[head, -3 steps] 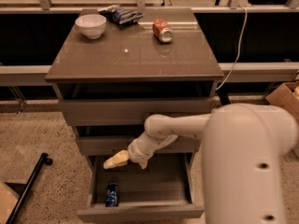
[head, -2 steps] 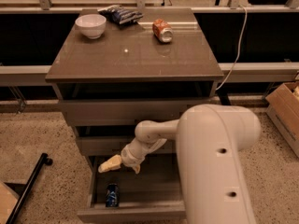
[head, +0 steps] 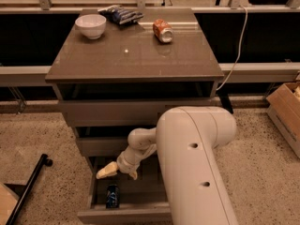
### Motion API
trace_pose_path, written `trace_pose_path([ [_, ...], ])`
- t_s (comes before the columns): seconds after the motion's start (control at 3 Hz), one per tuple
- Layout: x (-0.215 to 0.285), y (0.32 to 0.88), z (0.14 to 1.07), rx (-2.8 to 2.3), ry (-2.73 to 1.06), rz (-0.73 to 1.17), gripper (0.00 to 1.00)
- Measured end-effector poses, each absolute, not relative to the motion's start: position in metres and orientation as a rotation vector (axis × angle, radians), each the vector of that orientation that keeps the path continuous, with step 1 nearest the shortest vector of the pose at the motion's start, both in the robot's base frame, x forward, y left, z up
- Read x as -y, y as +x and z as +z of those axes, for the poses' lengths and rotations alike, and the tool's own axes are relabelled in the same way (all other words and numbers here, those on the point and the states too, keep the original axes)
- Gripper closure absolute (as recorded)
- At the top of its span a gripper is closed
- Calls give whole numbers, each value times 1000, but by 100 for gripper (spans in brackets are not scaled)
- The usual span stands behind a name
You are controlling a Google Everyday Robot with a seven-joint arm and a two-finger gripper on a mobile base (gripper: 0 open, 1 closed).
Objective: Pick pepsi can from bottom drawer and place on counter
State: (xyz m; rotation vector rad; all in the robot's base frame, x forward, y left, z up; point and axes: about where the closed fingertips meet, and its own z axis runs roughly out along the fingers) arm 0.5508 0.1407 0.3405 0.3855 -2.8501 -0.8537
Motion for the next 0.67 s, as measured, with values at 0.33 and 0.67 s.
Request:
trace_pose_path([
  [0.33,-153,548,326,2871,353,-787,0],
  [0.67,-167,549,287,2898,269,-725,0],
])
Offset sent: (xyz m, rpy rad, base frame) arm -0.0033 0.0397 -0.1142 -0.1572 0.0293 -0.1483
